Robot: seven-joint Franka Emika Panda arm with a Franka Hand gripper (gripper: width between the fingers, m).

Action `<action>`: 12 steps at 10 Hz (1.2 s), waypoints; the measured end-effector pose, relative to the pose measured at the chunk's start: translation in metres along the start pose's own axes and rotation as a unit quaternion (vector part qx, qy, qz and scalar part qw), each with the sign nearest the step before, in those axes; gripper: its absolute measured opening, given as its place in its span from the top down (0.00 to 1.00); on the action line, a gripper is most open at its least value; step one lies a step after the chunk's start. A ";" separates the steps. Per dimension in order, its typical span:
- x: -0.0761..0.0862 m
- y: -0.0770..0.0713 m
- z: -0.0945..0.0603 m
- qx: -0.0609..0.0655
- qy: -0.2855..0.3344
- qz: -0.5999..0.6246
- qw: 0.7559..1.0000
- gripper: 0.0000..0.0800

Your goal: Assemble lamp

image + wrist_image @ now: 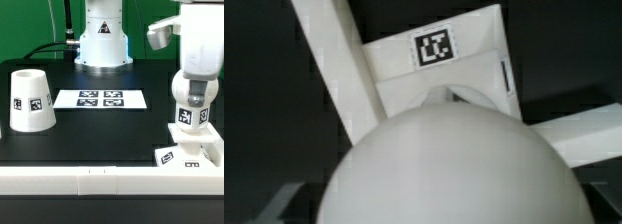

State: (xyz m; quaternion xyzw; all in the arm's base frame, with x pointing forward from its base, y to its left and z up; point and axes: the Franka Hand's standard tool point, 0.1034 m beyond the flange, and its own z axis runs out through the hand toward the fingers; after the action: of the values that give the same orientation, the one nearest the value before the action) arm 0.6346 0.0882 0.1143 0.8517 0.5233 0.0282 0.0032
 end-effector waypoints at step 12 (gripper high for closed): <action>-0.001 0.010 -0.002 0.006 0.026 0.469 0.883 0.28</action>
Offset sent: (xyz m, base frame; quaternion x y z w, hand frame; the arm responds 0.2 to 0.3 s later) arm 0.0000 0.0000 0.0000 0.0000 0.0000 0.1938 0.9810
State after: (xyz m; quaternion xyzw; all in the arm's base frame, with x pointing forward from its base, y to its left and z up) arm 0.6424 0.0825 0.1165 0.9965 0.0629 0.0456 -0.0292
